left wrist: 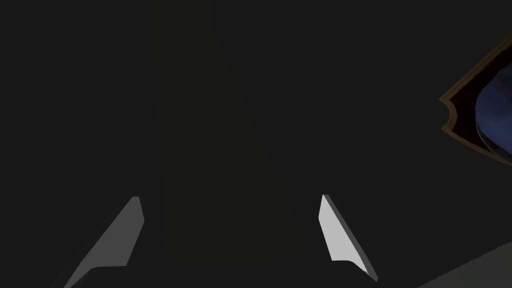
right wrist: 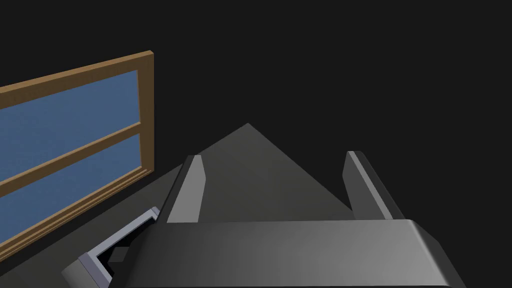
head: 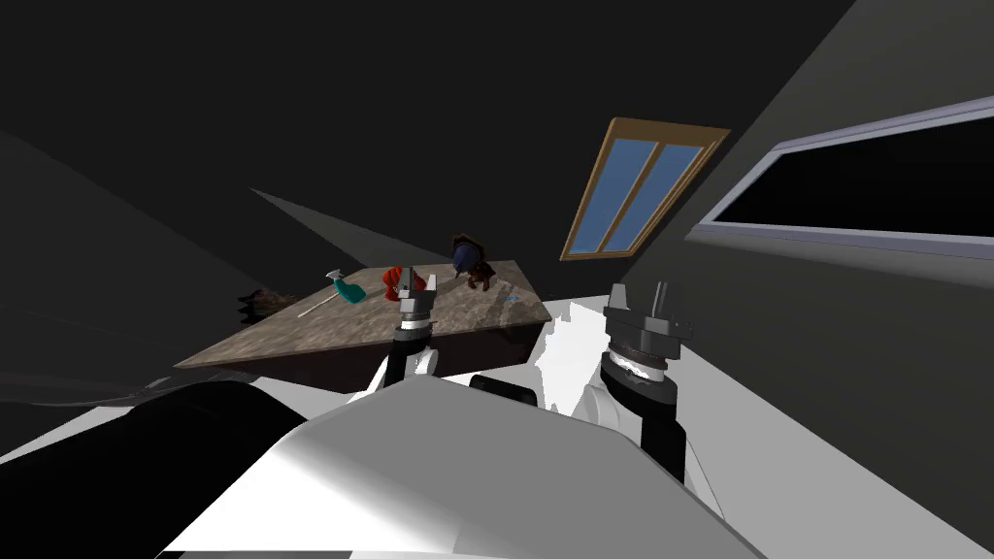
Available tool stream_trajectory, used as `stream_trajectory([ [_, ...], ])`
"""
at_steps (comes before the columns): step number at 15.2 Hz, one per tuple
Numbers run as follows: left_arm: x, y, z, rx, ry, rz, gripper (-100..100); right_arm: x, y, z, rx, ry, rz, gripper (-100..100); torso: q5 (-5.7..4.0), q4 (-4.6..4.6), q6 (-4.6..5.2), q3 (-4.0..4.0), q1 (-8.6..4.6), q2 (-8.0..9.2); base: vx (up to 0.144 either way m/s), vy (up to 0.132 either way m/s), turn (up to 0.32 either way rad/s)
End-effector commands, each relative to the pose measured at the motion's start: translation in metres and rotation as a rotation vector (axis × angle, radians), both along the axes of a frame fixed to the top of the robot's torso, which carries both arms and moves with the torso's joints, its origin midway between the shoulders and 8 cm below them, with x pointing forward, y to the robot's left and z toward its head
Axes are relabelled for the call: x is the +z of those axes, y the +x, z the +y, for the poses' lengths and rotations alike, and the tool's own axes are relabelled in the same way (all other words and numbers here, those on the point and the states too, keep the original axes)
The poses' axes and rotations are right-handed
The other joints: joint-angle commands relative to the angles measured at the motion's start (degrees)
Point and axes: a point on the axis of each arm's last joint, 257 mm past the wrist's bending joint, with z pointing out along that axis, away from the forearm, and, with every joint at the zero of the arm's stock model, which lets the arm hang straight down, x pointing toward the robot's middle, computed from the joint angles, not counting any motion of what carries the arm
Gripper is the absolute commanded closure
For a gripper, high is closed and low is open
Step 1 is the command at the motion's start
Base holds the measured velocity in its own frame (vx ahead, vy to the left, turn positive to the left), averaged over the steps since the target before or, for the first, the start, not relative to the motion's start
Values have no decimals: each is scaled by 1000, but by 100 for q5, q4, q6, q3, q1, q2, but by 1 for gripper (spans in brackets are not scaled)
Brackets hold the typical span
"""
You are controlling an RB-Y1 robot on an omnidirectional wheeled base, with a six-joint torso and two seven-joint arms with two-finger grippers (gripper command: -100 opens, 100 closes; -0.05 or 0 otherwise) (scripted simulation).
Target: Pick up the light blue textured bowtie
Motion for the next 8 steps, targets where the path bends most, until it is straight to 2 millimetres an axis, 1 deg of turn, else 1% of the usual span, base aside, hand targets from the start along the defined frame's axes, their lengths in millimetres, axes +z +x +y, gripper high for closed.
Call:
stream_trajectory([
  [1,-1,5,-1,-25,23,16,-100,0,0,0,0,0,0,0,0,0,0,0,0,0,-7,-15,-38],
  [2,-1,5,-1,-25,23,16,-100,0,0,0,0,0,0,0,0,0,1,1,-2,2,-15,-24,-44],
  [4,-4,16,2,-56,33,45,-100,0,0,0,0,0,0,0,-2,1,1,4,-8,7,-35,-40,-67],
  [5,-4,16,1,-60,40,47,-100,0,0,0,0,0,0,0,-3,2,2,7,-14,12,-46,-55,-60],
  [7,-7,30,9,-92,32,80,-100,0,0,0,0,0,0,0,-5,4,2,9,-22,16,-43,-77,-91],
  [8,-8,32,9,-92,35,88,-100,0,0,0,0,0,0,0,-6,4,3,10,-29,17,-46,-93,-98],
])
